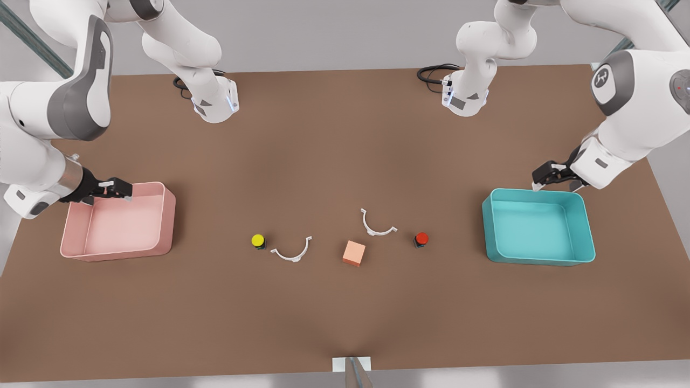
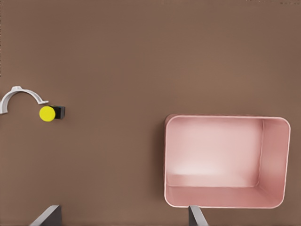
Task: Place the red button in the blue storage box with the left arm, and place the yellow button in the pink storage box with the right arm
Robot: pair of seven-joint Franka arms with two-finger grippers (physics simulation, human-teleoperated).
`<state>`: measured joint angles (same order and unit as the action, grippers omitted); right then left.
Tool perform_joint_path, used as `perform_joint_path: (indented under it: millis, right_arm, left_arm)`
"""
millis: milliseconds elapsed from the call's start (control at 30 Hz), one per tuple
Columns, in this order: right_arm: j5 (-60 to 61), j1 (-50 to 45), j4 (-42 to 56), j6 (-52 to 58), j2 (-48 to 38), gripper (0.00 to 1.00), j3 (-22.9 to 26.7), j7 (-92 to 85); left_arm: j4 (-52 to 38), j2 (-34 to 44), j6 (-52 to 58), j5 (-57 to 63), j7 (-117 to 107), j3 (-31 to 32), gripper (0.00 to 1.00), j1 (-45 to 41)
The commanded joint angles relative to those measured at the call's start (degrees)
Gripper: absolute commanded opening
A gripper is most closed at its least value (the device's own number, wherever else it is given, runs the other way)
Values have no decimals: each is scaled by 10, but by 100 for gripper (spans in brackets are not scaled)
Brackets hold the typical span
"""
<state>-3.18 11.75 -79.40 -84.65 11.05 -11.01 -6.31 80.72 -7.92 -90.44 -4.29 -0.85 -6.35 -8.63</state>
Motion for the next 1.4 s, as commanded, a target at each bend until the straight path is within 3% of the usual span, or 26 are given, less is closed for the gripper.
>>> perform_joint_path:
  millis: [0, 100, 167, 233, 367, 433, 500, 600, 967, 1133, 1167, 1233, 1300, 1367]
  right_arm:
    - [0, 0, 0, -1, -1, 100, -1, -27]
    - [0, -1, 2, -1, -1, 100, -2, -27]
    - [0, -8, 6, -13, 5, 100, -9, -25]
    - [-1, -15, 5, -60, 30, 100, -58, 27]
    - [-33, -114, -65, -170, 85, 100, -63, 198]
    - [-31, -113, -79, -174, 83, 99, -76, 216]
    - [-33, -112, -134, -256, 86, 100, -76, 246]
    - [-35, -112, -142, -314, 119, 100, -76, 249]
    - [-35, -181, -145, -383, 181, 100, -76, 286]
    - [-35, -165, -180, -416, 191, 100, -72, 284]
    - [-36, -156, -190, -430, 191, 100, -72, 278]
    - [-47, -154, -210, -448, 190, 100, -73, 278]
    - [-46, -158, -222, -457, 194, 100, -73, 284]
    - [-46, -161, -222, -468, 203, 100, -74, 284]
  left_arm:
    - [0, 0, -5, 1, 5, 0, 100, 0]
    - [0, -62, -27, 1, 8, 1, 100, -111]
    - [13, -132, -136, 1, 8, 1, 100, -178]
    - [123, -149, -340, 13, 9, 1, 100, -220]
    - [195, -167, -458, 36, 59, 1, 100, -238]
    - [199, -184, -482, 36, 60, 1, 100, -240]
    - [199, -208, -497, 36, 59, 0, 100, -236]
    - [201, -222, -498, 32, 52, -2, 100, -227]
    - [222, -263, -507, 11, 52, 1, 100, -210]
    - [220, -298, -524, 3, 54, 2, 100, -210]
    - [220, -303, -531, 3, 54, 2, 98, -210]
    - [220, -303, -531, 3, 54, 2, 78, -210]
    - [220, -303, -531, 3, 54, 2, 64, -210]
    - [220, -302, -531, 3, 55, 2, 61, -210]
